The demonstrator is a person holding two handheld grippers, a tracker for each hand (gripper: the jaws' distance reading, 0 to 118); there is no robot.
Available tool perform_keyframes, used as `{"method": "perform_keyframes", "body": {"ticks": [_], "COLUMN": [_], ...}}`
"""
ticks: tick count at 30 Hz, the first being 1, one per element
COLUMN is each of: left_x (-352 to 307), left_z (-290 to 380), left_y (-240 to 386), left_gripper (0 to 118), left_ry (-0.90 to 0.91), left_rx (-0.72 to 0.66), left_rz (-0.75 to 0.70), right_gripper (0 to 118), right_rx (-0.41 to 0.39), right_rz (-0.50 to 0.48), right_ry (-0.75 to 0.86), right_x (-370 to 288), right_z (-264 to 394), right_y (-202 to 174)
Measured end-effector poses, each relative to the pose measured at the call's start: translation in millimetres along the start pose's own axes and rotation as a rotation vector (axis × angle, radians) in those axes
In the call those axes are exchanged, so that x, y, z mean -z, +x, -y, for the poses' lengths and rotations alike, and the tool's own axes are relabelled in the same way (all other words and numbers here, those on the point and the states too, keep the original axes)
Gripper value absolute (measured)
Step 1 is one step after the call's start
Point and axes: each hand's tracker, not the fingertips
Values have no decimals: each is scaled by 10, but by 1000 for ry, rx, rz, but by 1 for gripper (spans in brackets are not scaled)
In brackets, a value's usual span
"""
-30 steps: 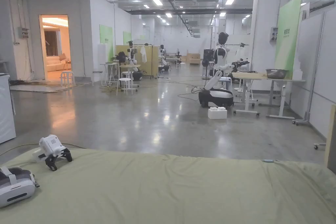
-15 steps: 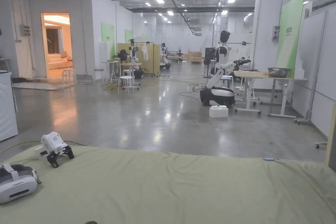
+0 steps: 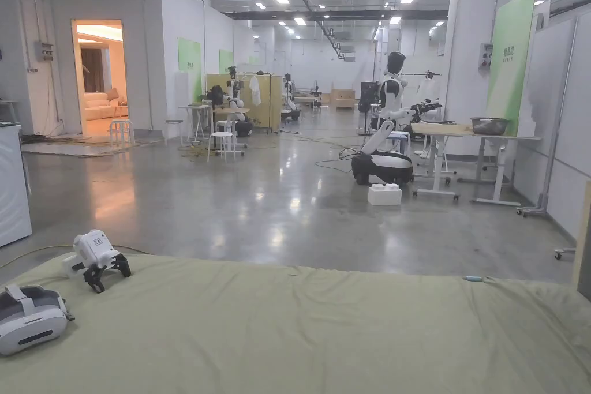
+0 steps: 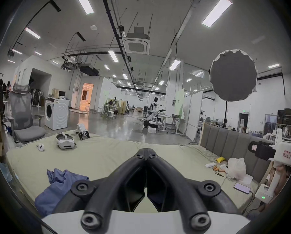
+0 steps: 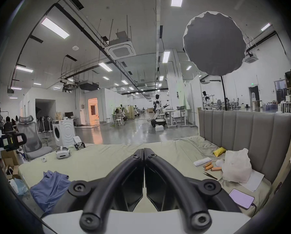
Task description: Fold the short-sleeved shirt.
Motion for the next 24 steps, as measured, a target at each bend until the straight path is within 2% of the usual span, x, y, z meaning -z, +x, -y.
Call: {"method": "perform_keyframes", "body": {"ticks": [10,20,21,24], "left_x": [-4,-9,-8,-14], "left_z": [-20,-24,-23,-26], "left_y": [40,-5,-4,-4], "left_gripper": [0,0,0,0], "left_ry": [4,-5,-5,-4], "left_rx": [51,55,55,60], "left_rz": [1,-9,-9,-9], "right_gripper": [0,0,0,0], "right_rx": [-35,-37,-37,-39], "right_rz": [-28,-46,-47,-52], "right_ry": [0,-6,-5,-6], "right_x": [-19,-13,67,69], "right_z": [39,80,70,70], "right_y": [14,45,-154,-164]}}
